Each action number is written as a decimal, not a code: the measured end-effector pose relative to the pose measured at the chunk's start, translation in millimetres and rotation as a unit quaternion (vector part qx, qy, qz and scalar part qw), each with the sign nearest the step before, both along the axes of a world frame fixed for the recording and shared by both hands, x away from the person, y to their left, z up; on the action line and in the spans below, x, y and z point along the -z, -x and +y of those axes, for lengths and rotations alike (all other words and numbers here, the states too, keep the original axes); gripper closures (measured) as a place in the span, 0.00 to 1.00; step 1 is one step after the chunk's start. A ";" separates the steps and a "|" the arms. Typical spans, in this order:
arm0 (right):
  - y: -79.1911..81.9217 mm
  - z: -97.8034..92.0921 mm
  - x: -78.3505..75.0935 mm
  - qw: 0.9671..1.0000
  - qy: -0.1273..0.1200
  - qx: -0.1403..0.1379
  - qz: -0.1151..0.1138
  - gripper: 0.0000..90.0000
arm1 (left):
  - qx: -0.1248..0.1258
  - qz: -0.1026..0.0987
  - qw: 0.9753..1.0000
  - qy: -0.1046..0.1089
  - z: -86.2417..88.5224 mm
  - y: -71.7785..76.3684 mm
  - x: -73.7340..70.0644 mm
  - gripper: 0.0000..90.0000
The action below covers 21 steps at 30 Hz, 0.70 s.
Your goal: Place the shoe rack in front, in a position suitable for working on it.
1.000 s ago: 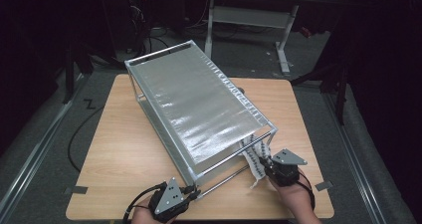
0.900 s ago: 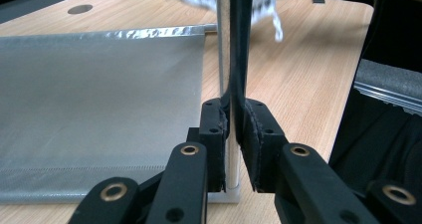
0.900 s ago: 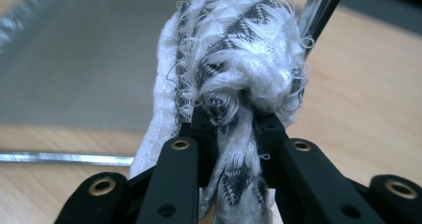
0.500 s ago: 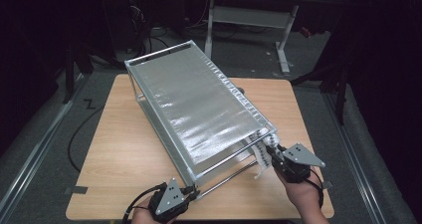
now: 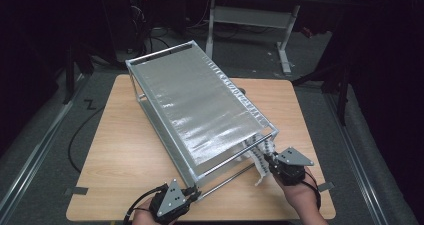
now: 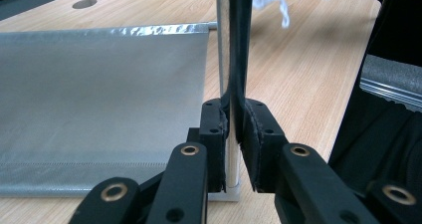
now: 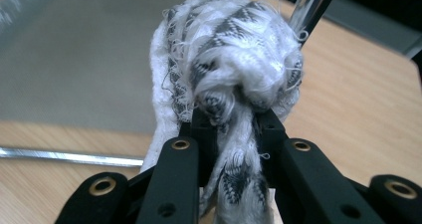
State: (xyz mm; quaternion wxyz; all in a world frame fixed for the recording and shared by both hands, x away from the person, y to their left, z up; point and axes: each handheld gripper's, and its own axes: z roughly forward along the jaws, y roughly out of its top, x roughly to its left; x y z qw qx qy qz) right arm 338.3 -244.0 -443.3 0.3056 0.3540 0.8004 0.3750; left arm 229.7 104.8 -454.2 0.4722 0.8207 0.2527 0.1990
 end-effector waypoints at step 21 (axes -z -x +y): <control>-9.3 -6.1 37.2 0.997 0.033 0.009 0.073 0.85 | 0.013 -0.006 1.000 -0.006 0.6 -5.3 0.1 0.88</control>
